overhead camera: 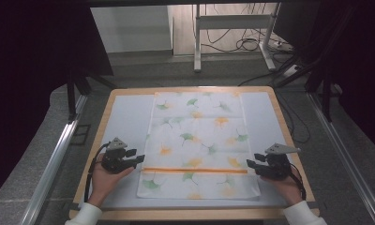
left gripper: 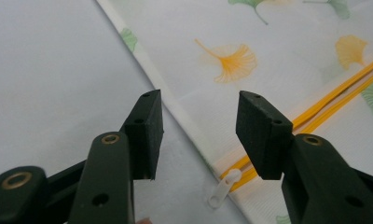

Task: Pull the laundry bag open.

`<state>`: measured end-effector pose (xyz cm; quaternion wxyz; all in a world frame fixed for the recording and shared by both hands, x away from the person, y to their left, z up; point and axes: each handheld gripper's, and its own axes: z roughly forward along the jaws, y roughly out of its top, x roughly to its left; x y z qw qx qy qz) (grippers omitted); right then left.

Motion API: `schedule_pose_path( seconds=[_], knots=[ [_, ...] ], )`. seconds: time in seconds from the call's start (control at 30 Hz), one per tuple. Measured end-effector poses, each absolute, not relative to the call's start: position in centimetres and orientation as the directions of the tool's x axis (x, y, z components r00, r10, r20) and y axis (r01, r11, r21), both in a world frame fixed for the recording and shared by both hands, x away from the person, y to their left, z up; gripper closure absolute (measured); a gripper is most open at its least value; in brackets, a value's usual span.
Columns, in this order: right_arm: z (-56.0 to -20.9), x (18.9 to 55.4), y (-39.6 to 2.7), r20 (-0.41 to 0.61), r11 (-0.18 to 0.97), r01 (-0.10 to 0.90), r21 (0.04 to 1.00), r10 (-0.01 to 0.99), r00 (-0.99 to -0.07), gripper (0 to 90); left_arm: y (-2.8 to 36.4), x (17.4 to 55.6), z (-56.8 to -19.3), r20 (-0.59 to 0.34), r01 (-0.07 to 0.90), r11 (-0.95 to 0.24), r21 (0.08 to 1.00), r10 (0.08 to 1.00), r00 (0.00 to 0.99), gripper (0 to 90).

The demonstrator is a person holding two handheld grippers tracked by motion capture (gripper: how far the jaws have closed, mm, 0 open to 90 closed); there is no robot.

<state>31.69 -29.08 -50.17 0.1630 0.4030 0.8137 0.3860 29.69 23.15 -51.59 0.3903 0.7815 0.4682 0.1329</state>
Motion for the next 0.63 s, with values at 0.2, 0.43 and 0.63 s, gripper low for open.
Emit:
schedule_pose_path(
  seconds=[0.2, 0.43, 0.63],
  knots=[
    [-50.39, 32.04, -29.83, 0.048, 0.352, 0.547, 0.760, 0.808, -0.588, 50.3, 23.52, 29.67, -51.89, -0.160, 0.637, -0.254, 0.728, 0.840, 0.518, 48.6],
    [-50.38, 32.05, -29.79, 0.050, 0.349, 0.544, 0.763, 0.807, -0.588, 48.6, 23.61, 29.49, -51.86, -0.163, 0.638, -0.246, 0.730, 0.844, 0.512, 46.8],
    [-50.39, 32.09, -29.73, 0.051, 0.345, 0.546, 0.763, 0.811, -0.584, 45.5, 23.81, 29.53, -51.89, -0.166, 0.644, -0.235, 0.728, 0.851, 0.499, 45.2]
  ],
)
